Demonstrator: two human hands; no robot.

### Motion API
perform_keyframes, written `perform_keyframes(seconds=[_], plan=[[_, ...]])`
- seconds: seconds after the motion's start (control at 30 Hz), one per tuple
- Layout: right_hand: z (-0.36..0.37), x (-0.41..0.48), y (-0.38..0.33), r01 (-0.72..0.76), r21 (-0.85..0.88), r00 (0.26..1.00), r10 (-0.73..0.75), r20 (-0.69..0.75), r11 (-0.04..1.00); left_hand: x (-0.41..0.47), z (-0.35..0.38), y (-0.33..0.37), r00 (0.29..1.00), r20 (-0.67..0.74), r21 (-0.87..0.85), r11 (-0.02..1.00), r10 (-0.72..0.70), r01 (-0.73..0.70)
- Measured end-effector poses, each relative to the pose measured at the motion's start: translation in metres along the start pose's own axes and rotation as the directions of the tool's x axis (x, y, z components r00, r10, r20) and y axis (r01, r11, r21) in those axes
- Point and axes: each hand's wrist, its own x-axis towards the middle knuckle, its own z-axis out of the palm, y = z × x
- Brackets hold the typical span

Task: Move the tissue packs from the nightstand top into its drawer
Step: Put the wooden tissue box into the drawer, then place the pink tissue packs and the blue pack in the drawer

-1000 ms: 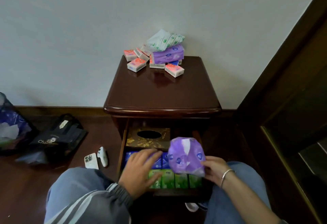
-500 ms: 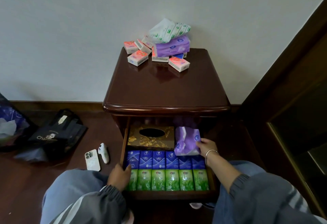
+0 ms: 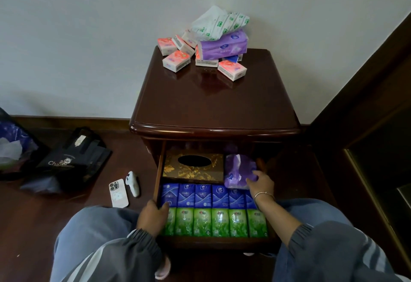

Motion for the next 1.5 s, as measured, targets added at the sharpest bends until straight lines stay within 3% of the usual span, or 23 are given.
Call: perform_keyframes(seconds=[0.17, 0.33, 0.4, 0.43, 0.5, 0.57, 0.63, 0.7, 0.83, 0.93, 1.0, 1.13, 1.23, 1.3, 1.37, 1.43, 1.5], plan=[[0.005, 0.006, -0.006, 0.074, 0.003, 0.997, -0.074, 0.004, 0.997, -0.001, -0.001, -0.002, 1.000, 0.011, 0.002, 1.000, 0.010, -0.010], [0.007, 0.012, -0.004, 0.216, -0.235, 0.970, -0.181, 0.160, 0.948, 0.000, 0.000, -0.002, 1.000, 0.016, 0.002, 1.000, 0.014, -0.014], [0.007, 0.011, -0.002, 0.225, -0.224, 0.970, -0.197, 0.141, 0.948, -0.001, -0.001, -0.002, 1.000, 0.021, -0.003, 1.000, 0.004, -0.003], [0.005, 0.008, -0.002, 0.202, -0.143, 0.977, -0.189, 0.101, 0.969, -0.002, -0.002, 0.000, 1.000, 0.020, -0.009, 1.000, 0.006, -0.006], [-0.003, 0.001, -0.006, 0.023, 0.213, 1.000, -0.024, 0.000, 0.977, -0.004, -0.007, 0.008, 0.999, -0.017, -0.058, 0.997, 0.050, -0.051], [-0.021, -0.004, -0.017, -0.100, 0.579, 0.982, 0.173, -0.071, 0.809, -0.004, -0.018, 0.020, 0.983, -0.138, -0.199, 0.968, 0.125, -0.151], [-0.045, -0.005, -0.032, -0.049, 0.746, 0.967, 0.219, -0.131, 0.664, -0.003, -0.034, 0.039, 0.937, -0.309, -0.350, 0.896, 0.164, -0.272], [-0.069, -0.004, -0.050, 0.016, 0.792, 0.970, 0.182, -0.160, 0.610, 0.002, -0.051, 0.061, 0.887, -0.422, -0.438, 0.814, 0.189, -0.382], [-0.093, -0.001, -0.077, -0.005, 0.753, 0.979, 0.158, -0.132, 0.658, 0.011, -0.063, 0.100, 0.874, -0.378, -0.545, 0.690, 0.304, -0.476], [-0.098, -0.005, -0.077, -0.014, 0.711, 0.977, 0.160, -0.139, 0.703, 0.022, -0.064, 0.101, 0.891, -0.358, -0.525, 0.729, 0.278, -0.439], [-0.105, -0.009, -0.066, -0.009, 0.592, 0.988, 0.100, -0.121, 0.806, 0.028, -0.074, 0.096, 0.893, -0.345, -0.480, 0.763, 0.290, -0.433], [-0.133, -0.020, -0.038, -0.008, 0.514, 0.997, -0.031, 0.068, 0.858, 0.021, -0.098, 0.084, 0.887, -0.290, -0.412, 0.790, 0.360, -0.455], [-0.157, -0.040, -0.014, -0.009, 0.427, 0.974, -0.089, 0.210, 0.904, -0.001, -0.115, 0.050, 0.912, -0.135, -0.402, 0.820, 0.388, -0.408], [-0.179, -0.058, 0.003, -0.009, 0.322, 0.924, -0.115, 0.363, 0.947, -0.012, -0.134, 0.024, 0.928, 0.002, -0.290, 0.888, 0.374, -0.357], [-0.200, -0.079, 0.014, 0.023, 0.146, 0.866, -0.092, 0.491, 0.989, -0.030, -0.158, 0.011, 0.919, 0.172, -0.062, 0.935, 0.353, -0.348], [-0.210, -0.101, 0.016, 0.098, -0.066, 0.886, -0.057, 0.459, 0.993, -0.053, -0.173, 0.011, 0.906, 0.289, 0.282, 0.877, 0.308, -0.388], [-0.202, -0.126, 0.008, 0.218, -0.225, 0.943, -0.145, 0.301, 0.950, -0.077, -0.171, 0.023, 0.914, 0.188, 0.548, 0.734, 0.359, -0.401]])
